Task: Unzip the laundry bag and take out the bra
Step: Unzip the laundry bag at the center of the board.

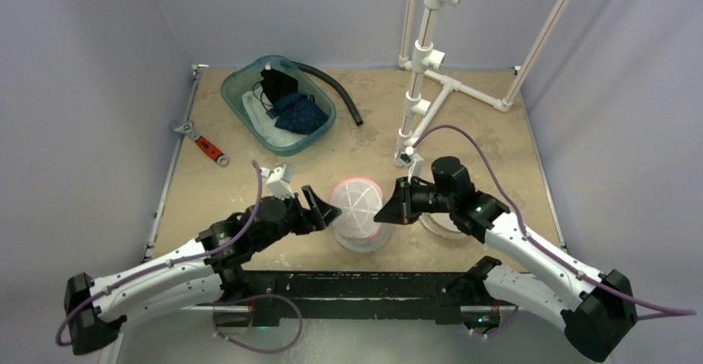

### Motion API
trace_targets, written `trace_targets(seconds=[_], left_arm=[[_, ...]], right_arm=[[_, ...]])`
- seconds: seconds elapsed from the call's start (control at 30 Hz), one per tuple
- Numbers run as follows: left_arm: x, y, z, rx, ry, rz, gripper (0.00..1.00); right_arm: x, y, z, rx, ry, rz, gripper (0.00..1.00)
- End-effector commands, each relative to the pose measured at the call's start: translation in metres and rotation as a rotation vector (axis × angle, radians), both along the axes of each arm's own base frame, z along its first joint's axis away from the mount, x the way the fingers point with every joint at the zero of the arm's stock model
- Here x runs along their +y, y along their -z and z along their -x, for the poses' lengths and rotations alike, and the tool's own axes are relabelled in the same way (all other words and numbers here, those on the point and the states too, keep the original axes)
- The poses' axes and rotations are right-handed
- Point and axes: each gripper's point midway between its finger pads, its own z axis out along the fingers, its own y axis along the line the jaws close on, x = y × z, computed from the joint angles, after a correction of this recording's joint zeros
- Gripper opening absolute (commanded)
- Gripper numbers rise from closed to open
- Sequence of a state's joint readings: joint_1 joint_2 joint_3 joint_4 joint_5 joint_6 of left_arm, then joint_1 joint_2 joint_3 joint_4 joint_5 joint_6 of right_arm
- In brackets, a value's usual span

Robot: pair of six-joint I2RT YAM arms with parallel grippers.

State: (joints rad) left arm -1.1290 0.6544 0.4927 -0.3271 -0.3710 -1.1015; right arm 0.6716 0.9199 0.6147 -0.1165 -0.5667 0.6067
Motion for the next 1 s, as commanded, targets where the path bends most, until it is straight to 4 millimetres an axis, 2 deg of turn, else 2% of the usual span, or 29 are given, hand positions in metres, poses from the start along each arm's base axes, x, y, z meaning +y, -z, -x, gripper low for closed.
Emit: trace_targets(seconds=[0.0,0.13,0.23,0.5,0.67,0.83,0.97], left_arm=[[-0.02,-0.014,-0.003,-0.015,0.202,0.195,0.73],[-0.021,-0.019,-0.001,-0.034,0.238,0.374,0.73],[-0.025,-0.019,0.002,-0.045,0.27,0.411,0.72],[-0.03,-0.004,0.0,-0.043,0.308,0.376,0.69],[-0.026,0.01,-0.002,-0.014,0.306,0.345,0.65],[-0.01,0.005,-0.005,-0.035,0.253,0.302,0.75],[-0.012,0.003,-0.001,-0.042,0.284,0.303,0.76]], right_arm=[[-0.005,-0.014,0.006,-0.013,-0.089,-0.102,0.0],[-0.009,-0.013,0.008,0.019,-0.112,-0.183,0.0],[-0.009,-0.014,0.01,0.032,-0.129,-0.223,0.0],[-0.01,-0.022,0.016,0.055,-0.177,-0.317,0.0],[-0.013,-0.024,0.017,0.06,-0.176,-0.332,0.0],[-0.016,-0.025,0.018,0.051,-0.163,-0.33,0.0],[-0.017,-0.024,0.021,0.052,-0.166,-0.338,0.0]])
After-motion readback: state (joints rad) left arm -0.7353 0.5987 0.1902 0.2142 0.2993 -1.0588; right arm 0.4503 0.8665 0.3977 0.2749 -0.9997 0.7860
